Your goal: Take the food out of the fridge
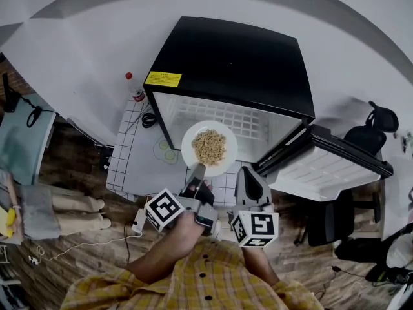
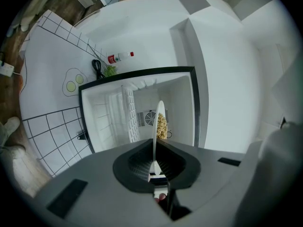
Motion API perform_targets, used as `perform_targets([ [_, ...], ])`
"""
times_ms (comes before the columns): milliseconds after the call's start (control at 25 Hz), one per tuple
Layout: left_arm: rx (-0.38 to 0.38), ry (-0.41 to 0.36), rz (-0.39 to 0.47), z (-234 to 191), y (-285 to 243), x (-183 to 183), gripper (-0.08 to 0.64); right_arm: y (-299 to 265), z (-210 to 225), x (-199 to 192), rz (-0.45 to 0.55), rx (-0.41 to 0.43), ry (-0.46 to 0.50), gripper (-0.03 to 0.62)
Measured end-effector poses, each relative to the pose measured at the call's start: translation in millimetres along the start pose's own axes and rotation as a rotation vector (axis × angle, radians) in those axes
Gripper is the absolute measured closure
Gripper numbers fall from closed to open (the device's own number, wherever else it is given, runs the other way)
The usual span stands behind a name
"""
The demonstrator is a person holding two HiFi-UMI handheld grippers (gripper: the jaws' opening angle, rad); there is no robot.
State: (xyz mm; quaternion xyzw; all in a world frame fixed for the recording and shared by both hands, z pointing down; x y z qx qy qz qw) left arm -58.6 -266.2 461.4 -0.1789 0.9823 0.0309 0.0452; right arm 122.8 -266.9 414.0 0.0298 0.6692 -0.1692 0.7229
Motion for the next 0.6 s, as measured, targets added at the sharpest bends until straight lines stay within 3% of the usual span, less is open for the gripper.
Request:
perform_targets([
  [600, 0.002, 0.033, 0.007, -2.8, -2.0, -3.9, 0.545, -1.8, 3.3, -0.7, -0.005, -0.005, 0.002, 0.586],
])
Point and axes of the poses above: the fingertips, and each gripper's own axes: y backward along the fingers, z to its right, x out of its top, the point moved 8 cm from there along y, backward along the fingers, and after that the axes turned 6 degrees about -x, right-handed, at the moved point
